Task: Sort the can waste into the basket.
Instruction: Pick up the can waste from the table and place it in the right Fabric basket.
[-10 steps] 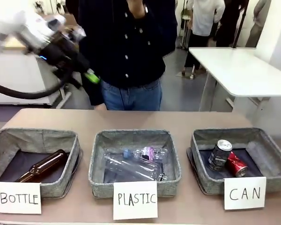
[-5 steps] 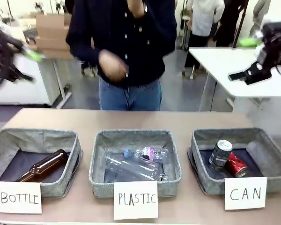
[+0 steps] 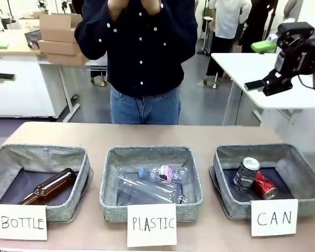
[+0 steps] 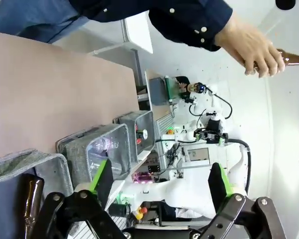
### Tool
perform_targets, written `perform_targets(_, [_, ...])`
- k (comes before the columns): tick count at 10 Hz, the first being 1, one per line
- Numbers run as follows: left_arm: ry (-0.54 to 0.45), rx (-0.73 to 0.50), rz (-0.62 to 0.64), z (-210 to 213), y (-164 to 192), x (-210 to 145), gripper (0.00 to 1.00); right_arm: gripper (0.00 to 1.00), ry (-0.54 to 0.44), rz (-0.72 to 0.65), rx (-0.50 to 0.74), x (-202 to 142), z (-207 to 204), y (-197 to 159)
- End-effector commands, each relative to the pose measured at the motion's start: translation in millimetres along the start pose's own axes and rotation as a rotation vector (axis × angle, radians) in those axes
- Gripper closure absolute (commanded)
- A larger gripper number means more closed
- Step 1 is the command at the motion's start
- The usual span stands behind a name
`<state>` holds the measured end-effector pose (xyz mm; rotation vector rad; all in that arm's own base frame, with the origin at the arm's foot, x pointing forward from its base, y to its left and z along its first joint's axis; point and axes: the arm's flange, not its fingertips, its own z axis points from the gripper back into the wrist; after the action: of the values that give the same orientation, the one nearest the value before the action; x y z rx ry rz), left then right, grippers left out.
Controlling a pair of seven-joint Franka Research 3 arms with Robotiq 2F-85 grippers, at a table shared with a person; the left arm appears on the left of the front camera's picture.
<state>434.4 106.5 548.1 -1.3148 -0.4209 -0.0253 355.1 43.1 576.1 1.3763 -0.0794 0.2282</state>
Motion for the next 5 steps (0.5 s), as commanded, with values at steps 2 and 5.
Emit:
perform_targets(2, [0.028, 0.032, -0.001, -0.7, -6.0, 5.3, 0.00, 0.00, 0.017, 0.027, 0.003, -1.4, 3.1, -0.5])
perform_targets(5, [0.028, 0.032, -0.001, -0.7, -6.0, 5.3, 0.00, 0.00, 0.017, 0.027, 0.003, -1.4, 3.1, -0.5])
